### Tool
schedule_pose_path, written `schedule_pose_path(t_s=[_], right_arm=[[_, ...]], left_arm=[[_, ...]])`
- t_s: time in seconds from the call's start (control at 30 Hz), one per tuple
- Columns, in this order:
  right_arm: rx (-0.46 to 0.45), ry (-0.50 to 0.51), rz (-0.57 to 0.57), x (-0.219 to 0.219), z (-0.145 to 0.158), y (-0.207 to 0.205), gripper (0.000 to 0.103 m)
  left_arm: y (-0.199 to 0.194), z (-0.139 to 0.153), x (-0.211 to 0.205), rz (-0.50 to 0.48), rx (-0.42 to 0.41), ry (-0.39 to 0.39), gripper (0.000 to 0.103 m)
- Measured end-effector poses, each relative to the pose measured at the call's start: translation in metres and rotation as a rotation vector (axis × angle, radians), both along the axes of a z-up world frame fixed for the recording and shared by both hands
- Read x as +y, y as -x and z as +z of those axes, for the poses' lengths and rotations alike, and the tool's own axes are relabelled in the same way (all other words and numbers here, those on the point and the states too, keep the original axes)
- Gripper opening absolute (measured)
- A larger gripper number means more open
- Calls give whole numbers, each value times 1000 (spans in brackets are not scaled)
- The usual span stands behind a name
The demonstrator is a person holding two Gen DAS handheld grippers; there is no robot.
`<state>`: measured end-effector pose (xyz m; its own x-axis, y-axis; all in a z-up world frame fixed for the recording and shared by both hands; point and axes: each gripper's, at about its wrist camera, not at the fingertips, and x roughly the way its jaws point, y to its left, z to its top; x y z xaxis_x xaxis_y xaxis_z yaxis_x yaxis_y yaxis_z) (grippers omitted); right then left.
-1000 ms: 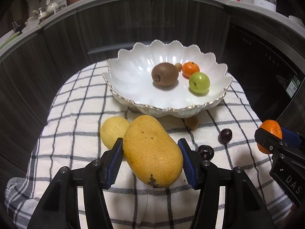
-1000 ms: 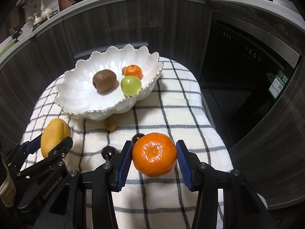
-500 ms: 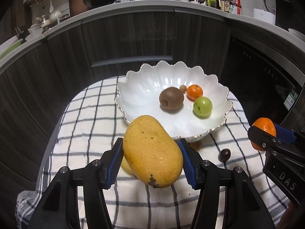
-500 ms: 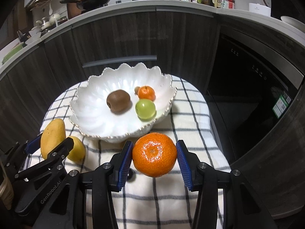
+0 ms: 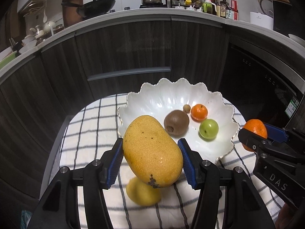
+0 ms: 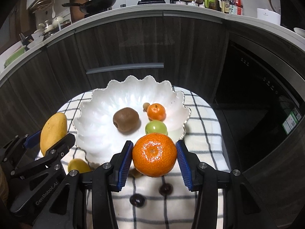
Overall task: Organize fruits
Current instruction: 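Carry the mango and mandarin up over the white bowl, then open both grippers to drop the mango and mandarin into the bowl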
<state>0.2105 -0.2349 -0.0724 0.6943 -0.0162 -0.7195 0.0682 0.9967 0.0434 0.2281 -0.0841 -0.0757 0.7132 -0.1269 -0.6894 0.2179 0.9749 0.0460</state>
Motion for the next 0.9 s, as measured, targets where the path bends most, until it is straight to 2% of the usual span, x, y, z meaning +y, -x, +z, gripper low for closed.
schedule_pose_path(t_s=[0.4, 0.9], right_arm=[[30, -23, -24, 6, -18, -40, 47], [102, -47, -41, 6, -49, -63, 47]], left_arm=[[-44, -17, 3, -29, 44, 17, 56], [-67, -45, 4, -14, 102, 30, 56]])
